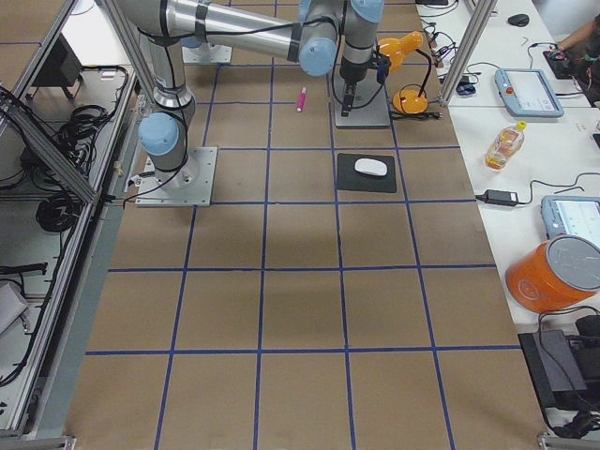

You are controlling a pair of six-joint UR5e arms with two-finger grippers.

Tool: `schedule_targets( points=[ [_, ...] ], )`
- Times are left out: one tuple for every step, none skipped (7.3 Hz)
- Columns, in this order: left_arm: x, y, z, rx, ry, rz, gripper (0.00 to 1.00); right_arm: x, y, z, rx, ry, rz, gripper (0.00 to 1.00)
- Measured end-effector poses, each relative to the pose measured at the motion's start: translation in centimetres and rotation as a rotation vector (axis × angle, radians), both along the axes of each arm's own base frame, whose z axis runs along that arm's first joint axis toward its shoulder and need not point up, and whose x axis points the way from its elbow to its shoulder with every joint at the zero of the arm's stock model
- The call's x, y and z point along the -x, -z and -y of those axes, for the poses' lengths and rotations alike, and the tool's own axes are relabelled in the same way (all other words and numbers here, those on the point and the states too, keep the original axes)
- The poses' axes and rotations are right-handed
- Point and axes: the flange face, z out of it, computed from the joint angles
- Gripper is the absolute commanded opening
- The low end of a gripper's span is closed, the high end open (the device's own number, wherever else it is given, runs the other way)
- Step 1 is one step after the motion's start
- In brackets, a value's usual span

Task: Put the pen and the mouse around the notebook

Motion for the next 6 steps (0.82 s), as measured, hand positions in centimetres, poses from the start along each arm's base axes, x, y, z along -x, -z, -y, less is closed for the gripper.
schedule_targets(
  points=[
    [-0.1, 0.0, 0.0, 0.000, -0.001, -0.001, 1.00, -0.5, -1.8, -1.9, -0.007, -0.006, 0.003, 1.00],
    [-0.1, 0.0, 0.0, -0.001, -0.002, -0.001, 1.00, -0.7, -2.6, -2.9, -0.014, -0.009, 0.004, 1.00],
    [-0.1, 0.1, -0.1, -0.010, -0.002, -0.001, 1.00, -0.8, -3.2, -3.9, -0.031, -0.013, 0.005, 1.00],
    [-0.2, 0.1, -0.3, -0.038, -0.005, 0.006, 1.00, -0.9, -3.6, -5.0, -0.052, -0.020, 0.005, 1.00],
    [-0.4, 0.0, -0.6, -0.073, -0.007, 0.016, 1.00, -0.9, -3.7, -5.7, -0.065, -0.022, 0.001, 1.00],
    [-0.5, 0.0, -0.8, -0.092, -0.008, 0.022, 1.00, -0.9, -3.9, -6.2, -0.069, -0.019, -0.001, 1.00]
  ],
)
